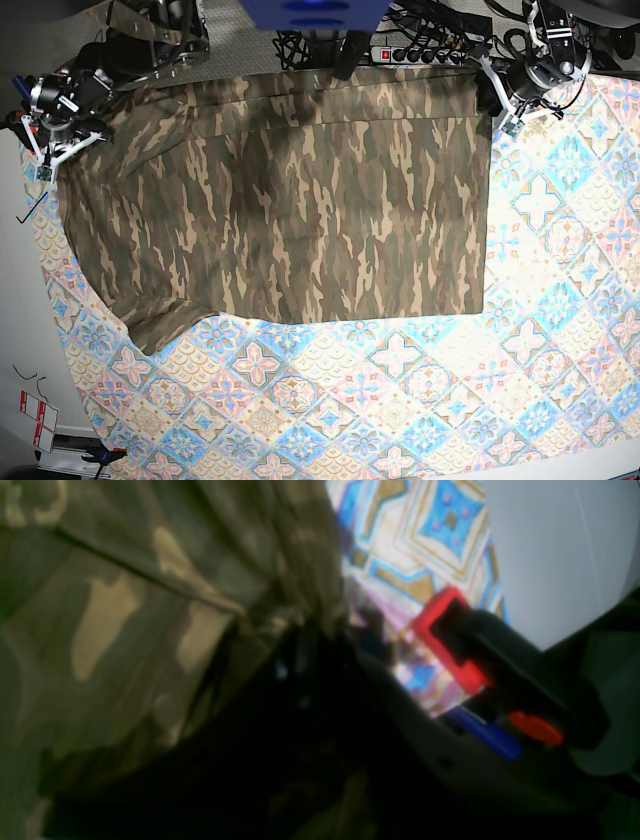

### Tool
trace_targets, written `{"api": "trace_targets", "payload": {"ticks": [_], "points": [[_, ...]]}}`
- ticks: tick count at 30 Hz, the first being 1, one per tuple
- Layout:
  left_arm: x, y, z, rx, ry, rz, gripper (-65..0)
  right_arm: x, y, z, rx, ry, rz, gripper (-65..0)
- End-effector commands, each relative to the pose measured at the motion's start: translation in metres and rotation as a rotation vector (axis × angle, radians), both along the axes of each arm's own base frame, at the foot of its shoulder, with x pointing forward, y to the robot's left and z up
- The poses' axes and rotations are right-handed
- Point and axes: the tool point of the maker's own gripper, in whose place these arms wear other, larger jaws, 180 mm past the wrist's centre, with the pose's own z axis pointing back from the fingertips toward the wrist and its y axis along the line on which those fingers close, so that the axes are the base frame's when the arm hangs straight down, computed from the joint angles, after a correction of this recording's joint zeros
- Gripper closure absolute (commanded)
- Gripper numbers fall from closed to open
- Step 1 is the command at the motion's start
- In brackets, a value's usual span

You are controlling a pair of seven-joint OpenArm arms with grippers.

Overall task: Fold the T-shirt properly
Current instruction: 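Drag the shirt with both grippers away from the hem, straightening it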

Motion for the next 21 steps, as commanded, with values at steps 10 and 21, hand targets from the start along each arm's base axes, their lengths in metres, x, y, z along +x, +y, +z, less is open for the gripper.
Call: {"api": "trace_targets", "payload": {"ticks": [10, 21], "points": [[0.049, 0.031, 0.038, 0.202, -0.087, 0.068, -9.8, 0.034, -0.014, 0.036, -0.064, 0.007, -0.012, -5.0], [0.111, 0.052, 0.093, 0.397, -0.174, 0.076, -9.8, 0.082, -0.021, 0.074, -0.178, -0.002, 0.088, -4.9]]}}
